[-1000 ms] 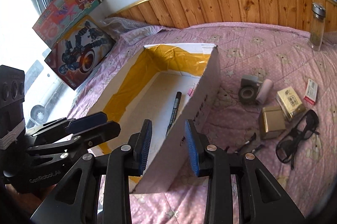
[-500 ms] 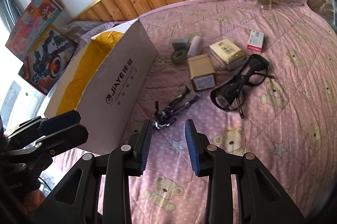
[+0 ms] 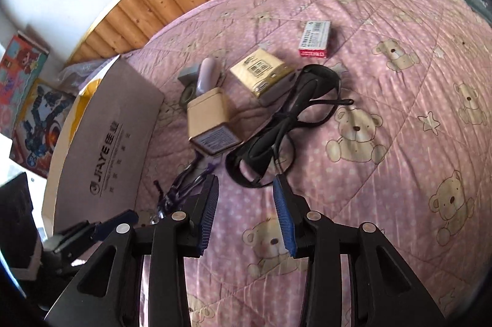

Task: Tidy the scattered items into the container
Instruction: 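Grasp the purple action figure with the left tool while the right tool grasps the black glasses, then carry the figure in the left tool and the glasses in the right tool into the box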

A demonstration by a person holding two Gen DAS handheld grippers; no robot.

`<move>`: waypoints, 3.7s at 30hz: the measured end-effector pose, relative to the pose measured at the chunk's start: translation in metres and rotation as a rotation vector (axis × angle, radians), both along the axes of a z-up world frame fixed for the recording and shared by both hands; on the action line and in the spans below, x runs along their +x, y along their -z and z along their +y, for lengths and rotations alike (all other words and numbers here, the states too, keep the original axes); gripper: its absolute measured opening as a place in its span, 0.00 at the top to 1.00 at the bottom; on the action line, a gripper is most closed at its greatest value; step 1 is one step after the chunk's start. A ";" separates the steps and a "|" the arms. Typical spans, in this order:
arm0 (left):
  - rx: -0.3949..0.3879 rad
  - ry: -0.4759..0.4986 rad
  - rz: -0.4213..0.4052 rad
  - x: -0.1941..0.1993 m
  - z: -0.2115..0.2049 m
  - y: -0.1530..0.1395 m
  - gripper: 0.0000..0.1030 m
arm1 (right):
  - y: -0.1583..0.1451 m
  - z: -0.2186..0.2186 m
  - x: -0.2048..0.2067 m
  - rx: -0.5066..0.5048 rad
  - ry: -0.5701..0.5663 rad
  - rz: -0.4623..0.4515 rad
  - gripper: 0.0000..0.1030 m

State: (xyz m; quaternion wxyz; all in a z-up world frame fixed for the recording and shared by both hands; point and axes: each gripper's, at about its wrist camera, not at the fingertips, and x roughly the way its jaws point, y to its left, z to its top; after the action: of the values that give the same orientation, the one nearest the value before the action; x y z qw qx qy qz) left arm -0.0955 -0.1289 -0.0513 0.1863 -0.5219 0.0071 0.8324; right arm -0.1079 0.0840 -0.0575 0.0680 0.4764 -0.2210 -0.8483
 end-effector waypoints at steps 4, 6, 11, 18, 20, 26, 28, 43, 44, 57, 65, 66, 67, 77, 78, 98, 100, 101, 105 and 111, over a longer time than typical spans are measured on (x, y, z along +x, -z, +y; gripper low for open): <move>-0.009 -0.020 -0.014 -0.015 0.004 0.016 0.56 | 0.010 0.020 -0.019 -0.092 0.074 -0.026 0.51; -0.008 -0.030 -0.026 -0.022 0.005 0.024 0.55 | 0.015 0.025 -0.030 -0.113 0.102 -0.047 0.51; -0.014 -0.050 -0.035 -0.035 0.004 0.038 0.49 | 0.033 0.024 -0.058 -0.114 0.125 -0.110 0.50; 0.023 -0.042 -0.019 -0.039 0.004 0.043 0.49 | 0.037 0.011 -0.080 -0.030 0.097 -0.092 0.51; 0.012 -0.035 -0.004 -0.040 0.007 0.043 0.49 | 0.037 0.007 -0.084 0.027 0.085 -0.090 0.69; 0.013 -0.031 0.022 -0.032 0.007 0.041 0.51 | 0.037 0.012 -0.076 0.005 0.077 -0.066 0.83; 0.029 -0.031 0.015 -0.030 0.005 0.038 0.51 | 0.033 0.011 -0.069 -0.001 0.076 -0.053 0.83; 0.045 -0.035 0.048 -0.006 -0.002 0.002 0.51 | 0.005 -0.010 -0.008 -0.002 0.041 -0.025 0.83; 0.043 -0.036 0.052 -0.004 -0.002 -0.001 0.51 | 0.004 -0.012 -0.004 -0.002 0.040 -0.024 0.83; 0.069 -0.030 0.110 0.021 -0.002 -0.039 0.51 | -0.016 -0.029 0.036 0.005 0.023 0.000 0.83; 0.085 -0.025 0.151 0.036 -0.004 -0.060 0.51 | -0.033 -0.040 0.053 0.009 0.008 0.032 0.83; 0.087 -0.023 0.156 0.038 -0.004 -0.063 0.51 | -0.035 -0.042 0.055 0.010 0.005 0.036 0.83; 0.090 -0.023 0.160 0.040 -0.005 -0.065 0.51 | -0.037 -0.043 0.057 0.011 0.003 0.040 0.83; 0.114 -0.028 0.200 0.061 -0.013 -0.087 0.51 | -0.056 -0.057 0.079 0.017 -0.018 0.078 0.83; 0.116 -0.029 0.204 0.063 -0.014 -0.089 0.51 | -0.058 -0.059 0.081 0.019 -0.020 0.083 0.83; 0.173 -0.054 0.286 0.107 -0.037 -0.129 0.51 | -0.102 -0.086 0.124 0.038 -0.067 0.175 0.83; 0.179 -0.060 0.298 0.112 -0.041 -0.133 0.51 | -0.108 -0.091 0.128 0.040 -0.078 0.188 0.83; 0.182 -0.063 0.302 0.113 -0.043 -0.136 0.51 | -0.111 -0.094 0.130 0.041 -0.084 0.195 0.83; 0.191 -0.079 0.319 0.121 -0.051 -0.143 0.51 | -0.123 -0.105 0.135 0.045 -0.110 0.219 0.83; 0.205 -0.117 0.338 0.124 -0.071 -0.154 0.51 | -0.140 -0.125 0.137 0.050 -0.156 0.250 0.83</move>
State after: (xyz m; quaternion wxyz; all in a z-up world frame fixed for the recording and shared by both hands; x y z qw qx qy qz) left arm 0.0284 -0.1997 0.1024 0.1858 -0.3527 -0.0771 0.9139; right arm 0.0294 -0.0407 0.0825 0.1489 0.3842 -0.1518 -0.8984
